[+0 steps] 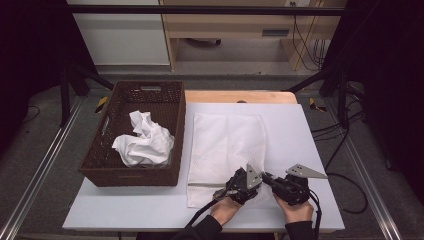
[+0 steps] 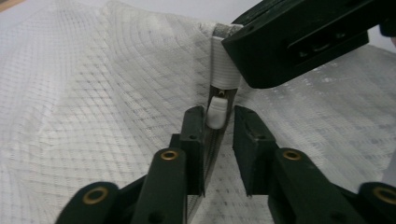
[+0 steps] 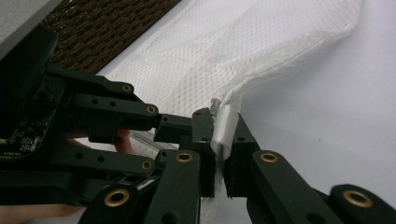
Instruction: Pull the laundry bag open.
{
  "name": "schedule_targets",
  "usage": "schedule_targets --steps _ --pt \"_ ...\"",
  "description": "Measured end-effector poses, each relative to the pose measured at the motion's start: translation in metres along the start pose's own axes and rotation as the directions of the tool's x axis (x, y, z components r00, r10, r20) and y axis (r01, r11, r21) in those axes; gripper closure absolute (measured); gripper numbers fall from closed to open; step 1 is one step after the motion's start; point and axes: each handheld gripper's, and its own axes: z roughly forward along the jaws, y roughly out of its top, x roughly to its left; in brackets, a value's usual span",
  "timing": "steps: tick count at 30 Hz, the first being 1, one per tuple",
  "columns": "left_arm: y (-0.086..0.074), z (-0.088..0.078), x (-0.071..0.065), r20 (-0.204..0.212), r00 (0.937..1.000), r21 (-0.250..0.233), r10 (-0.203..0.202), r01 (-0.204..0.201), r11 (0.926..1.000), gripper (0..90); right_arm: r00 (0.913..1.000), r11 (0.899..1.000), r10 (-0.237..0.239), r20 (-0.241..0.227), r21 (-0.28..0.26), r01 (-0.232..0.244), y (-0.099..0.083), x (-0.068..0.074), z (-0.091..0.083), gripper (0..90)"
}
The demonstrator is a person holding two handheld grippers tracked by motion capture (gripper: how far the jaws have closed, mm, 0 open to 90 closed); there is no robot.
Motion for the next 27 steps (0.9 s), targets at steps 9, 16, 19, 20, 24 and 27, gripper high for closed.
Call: schedule_targets --steps 9,16,19,20,24,27 --pt "0.0 0.0 0.0 -0.01 0.9999 -0.001 0.012 -0.012 0.9999 78.9 0.9999 1.0 0.014 -0.009 0.01 -0.014 0.0 -0.001 0.0 85.3" --pt "-0.001 0.005 0.005 -0.007 1.0 -0.031 -0.005 0.004 0.9995 60.7 0.9999 1.0 0.009 -0.007 0.022 -0.008 0.001 0.0 0.001 85.8" --pt "-0.001 0.007 0.01 0.055 0.9973 -0.026 -0.049 0.051 0.9984 69.4 0.9999 1.0 0.011 -0.006 0.021 -0.011 0.001 0.0 0.0 85.9" --pt "-0.001 0.007 0.01 0.066 0.9967 -0.026 -0.047 0.048 0.9985 73.9 0.9999 1.0 0.01 -0.006 0.021 -0.01 0.001 0.0 0.001 85.9" --pt "-0.002 0.008 0.006 0.048 0.9986 -0.014 -0.022 0.022 0.9996 79.8 1.0 1.0 0.004 -0.005 0.029 -0.004 0.0 -0.001 0.001 86.0" --pt "-0.002 0.006 0.006 0.045 0.9987 -0.006 -0.023 0.023 0.9997 80.4 1.0 1.0 0.008 -0.001 0.028 -0.008 0.0 -0.003 0.001 86.0"
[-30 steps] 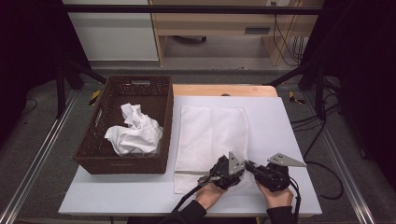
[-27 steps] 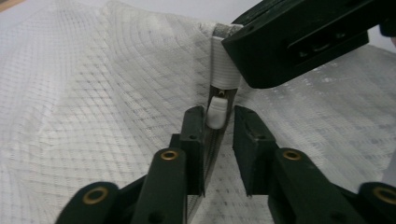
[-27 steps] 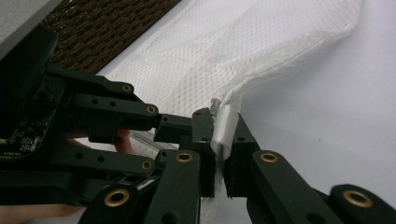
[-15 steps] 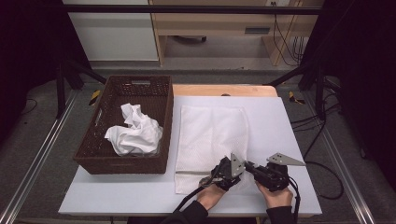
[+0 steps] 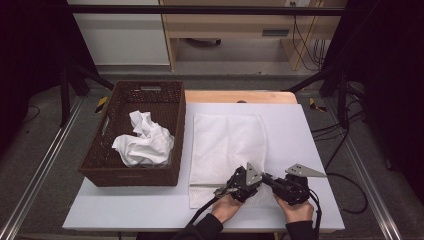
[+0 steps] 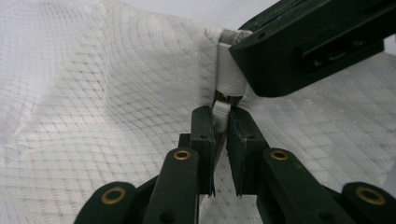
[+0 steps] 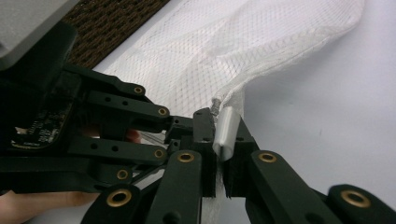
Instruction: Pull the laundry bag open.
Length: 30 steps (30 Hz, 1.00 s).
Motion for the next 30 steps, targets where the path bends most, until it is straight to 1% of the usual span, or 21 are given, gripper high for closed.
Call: schedule_targets --steps 1,4,7,9,12,13,14,15,16,18,20,22,23,25,26,27,28,29,30 --pt "-0.0001 -0.0012 -0.0002 -0.002 1.0 -0.003 0.001 -0.001 1.0 85.5 1.0 1.0 0.005 0.004 -0.002 -0.005 -0.0001 -0.0002 -0.0003 86.2" --pt "-0.0001 -0.0038 -0.0021 -0.014 0.9997 0.006 0.021 -0.021 0.9998 85.6 1.0 1.0 0.004 0.006 -0.004 -0.004 0.0003 -0.001 -0.0011 86.2" --pt "-0.0002 -0.0034 -0.002 -0.007 0.9999 0.012 0.014 -0.014 0.9998 85.7 1.0 1.0 0.005 0.007 -0.001 -0.005 0.0002 -0.0002 -0.0005 86.2" --pt "-0.0004 -0.0028 -0.0026 -0.018 0.9995 0.013 0.027 -0.027 0.9995 85.7 0.9999 1.0 0.001 0.011 0.004 -0.001 0.0001 -0.0003 -0.0003 86.2" --pt "-0.0003 -0.0018 -0.0028 -0.026 0.9991 0.011 0.032 -0.032 0.9994 85.5 0.9999 1.0 0.007 0.01 0.006 -0.007 0.0001 -0.0003 0.0 86.3" --pt "-0.0001 -0.0008 -0.0028 -0.028 0.9995 0.001 0.017 -0.017 0.9998 85.1 0.9999 1.0 0.012 0.001 0.005 -0.012 0.0002 -0.0002 -0.0001 86.3" --pt "0.0001 0.0001 -0.0027 -0.026 0.9997 -0.007 0.005 -0.005 1.0 84.0 0.9999 1.0 0.012 -0.004 0.003 -0.012 0.0003 0.0 -0.0001 86.4" --pt "0.0001 0.0009 -0.0029 -0.035 0.9994 -0.015 0.004 -0.004 0.9999 79.8 0.9999 1.0 0.011 -0.004 0.004 -0.011 0.0006 0.0006 -0.0001 86.5" --pt "0.0002 0.0012 -0.0033 -0.046 0.9989 -0.017 0.011 -0.012 0.9998 76.0 0.9999 1.0 0.012 -0.002 0.009 -0.012 0.0008 0.0015 -0.0005 86.5" --pt "0.0003 0.0017 -0.0029 -0.042 0.999 -0.023 0.017 -0.018 0.9996 74.5 0.9999 1.0 0.012 -0.007 0.008 -0.011 0.001 0.0012 -0.0005 86.7" --pt "0.0004 0.002 -0.0031 -0.051 0.9981 -0.03 0.035 -0.036 0.9989 71.2 0.9998 1.0 0.02 -0.01 0.006 -0.02 0.0009 0.0007 -0.0009 86.7" --pt "0.0006 0.0028 -0.0032 -0.057 0.9976 -0.037 0.039 -0.041 0.9985 70.1 0.9997 1.0 0.022 -0.014 0.003 -0.022 0.0011 0.0003 -0.0013 86.8" --pt "0.0008 0.0032 -0.0031 -0.051 0.9982 -0.035 0.032 -0.034 0.9988 70.7 0.9996 1.0 0.023 -0.014 0.003 -0.023 0.0011 0.0 -0.0015 86.8" --pt "0.0006 0.004 -0.0028 -0.047 0.9986 -0.03 0.022 -0.023 0.9993 76.2 0.9995 1.0 0.026 -0.018 0.003 -0.025 0.001 -0.0004 -0.0016 86.9" --pt "0.0004 0.0047 -0.0023 -0.036 0.9992 -0.028 0.017 -0.018 0.9994 80.8 0.9993 1.0 0.03 -0.023 0.005 -0.03 0.001 -0.0003 -0.0016 86.8" --pt "0.0003 0.0049 -0.0027 -0.042 0.9989 -0.023 0.02 -0.021 0.9995 82.1 0.9993 1.0 0.029 -0.024 0.007 -0.029 0.001 -0.0004 -0.0012 86.9" --pt "0.0 0.005 -0.0033 -0.039 0.9988 -0.02 0.03 -0.031 0.9993 83.1 0.9994 1.0 0.026 -0.022 0.008 -0.026 0.0008 -0.0004 -0.0009 86.9" --pt "0.0 0.0044 -0.0042 -0.044 0.9981 -0.011 0.044 -0.044 0.999 84.1 0.9994 1.0 0.028 -0.022 0.009 -0.028 0.0007 -0.0005 -0.0006 86.9" --pt "-0.0002 0.0041 -0.0053 -0.049 0.9976 -0.012 0.049 -0.05 0.9987 84.7 0.9996 1.0 0.024 -0.014 0.007 -0.023 0.0006 -0.0007 -0.0006 86.8"
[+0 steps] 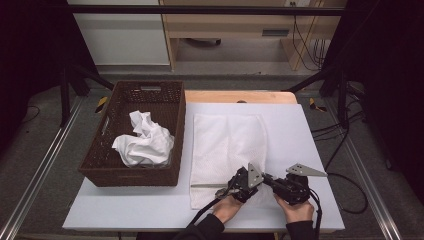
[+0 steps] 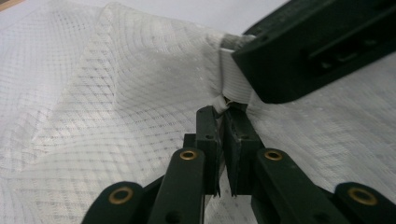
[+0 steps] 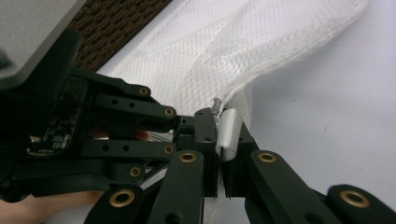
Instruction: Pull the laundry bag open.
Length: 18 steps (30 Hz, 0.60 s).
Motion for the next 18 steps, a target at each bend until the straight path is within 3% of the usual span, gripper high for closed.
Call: schedule_targets --steps 4,7,9,11,14,18 --pt "-0.0004 -0.0047 -0.0019 0.004 0.9999 0.009 -0.014 0.014 0.9999 85.0 0.9993 1.0 -0.007 0.038 -0.006 0.007 0.0 -0.001 -0.0015 86.8" --pt "-0.0021 -0.0092 -0.0046 -0.013 0.9999 -0.018 -0.006 0.006 0.9998 87.2 0.9992 1.0 -0.004 0.039 -0.002 0.004 0.0 -0.002 -0.002 86.8" --pt "-0.0014 -0.0085 -0.0053 -0.026 0.9997 -0.032 0.0 -0.001 0.9995 75.0 0.9995 1.0 -0.001 0.031 0.0 0.001 0.0 -0.0012 -0.0017 86.9" --pt "-0.0001 -0.006 -0.0053 -0.032 0.9994 -0.011 0.012 -0.012 0.9999 65.1 0.9994 1.0 -0.01 0.032 -0.005 0.01 0.0003 -0.0003 -0.0016 86.9" --pt "-0.0002 -0.0046 -0.0035 -0.036 0.9993 -0.016 0.009 -0.01 0.9998 59.6 0.9997 1.0 -0.005 0.025 -0.005 0.005 0.0005 -0.0008 -0.002 86.9" --pt "-0.0004 -0.0025 -0.0006 -0.019 0.9998 -0.03 -0.003 0.003 0.9996 59.2 0.9999 1.0 0.011 0.013 -0.011 -0.011 0.0005 -0.0024 -0.0032 86.8"
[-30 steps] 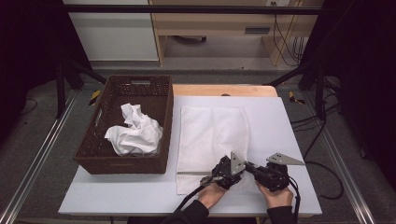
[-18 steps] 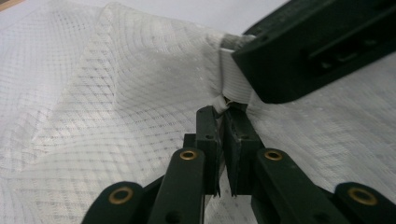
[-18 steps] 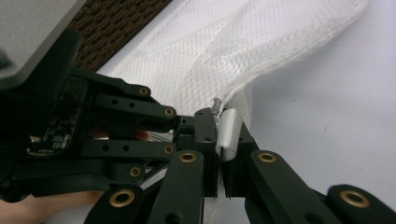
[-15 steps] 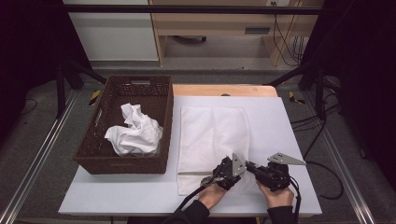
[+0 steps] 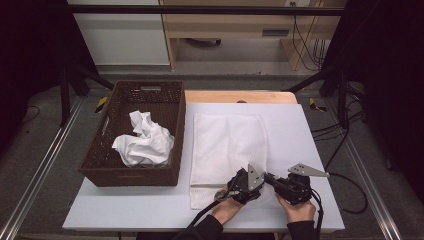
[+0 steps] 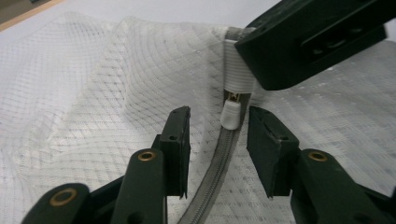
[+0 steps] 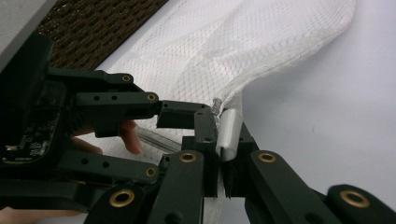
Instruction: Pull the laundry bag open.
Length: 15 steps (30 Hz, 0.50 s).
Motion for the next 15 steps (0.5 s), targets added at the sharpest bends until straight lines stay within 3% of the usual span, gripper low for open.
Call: schedule_targets --steps 3,5,8,15 --pt "0.001 0.0028 -0.0005 0.024 0.9997 0.003 -0.008 0.007 1.0 65.6 1.0 1.0 -0.004 0.001 0.001 0.004 0.0 -0.0003 0.0009 86.8" --pt "0.0008 0.0053 -0.0017 0.018 0.9998 0.011 -0.009 0.008 0.9999 71.1 1.0 1.0 0.0 0.004 0.009 0.0 -0.0007 0.0002 0.0016 86.9" --pt "0.0004 0.0075 0.0002 0.043 0.9982 0.018 -0.041 0.041 0.999 79.8 1.0 1.0 0.001 0.002 0.011 -0.001 -0.0008 -0.0004 0.0021 86.9" --pt "0.0007 0.003 -0.0016 0.025 0.9996 0.033 -0.009 0.008 0.9994 85.2 1.0 1.0 0.005 0.008 0.009 -0.005 -0.0011 -0.0028 0.001 86.8"
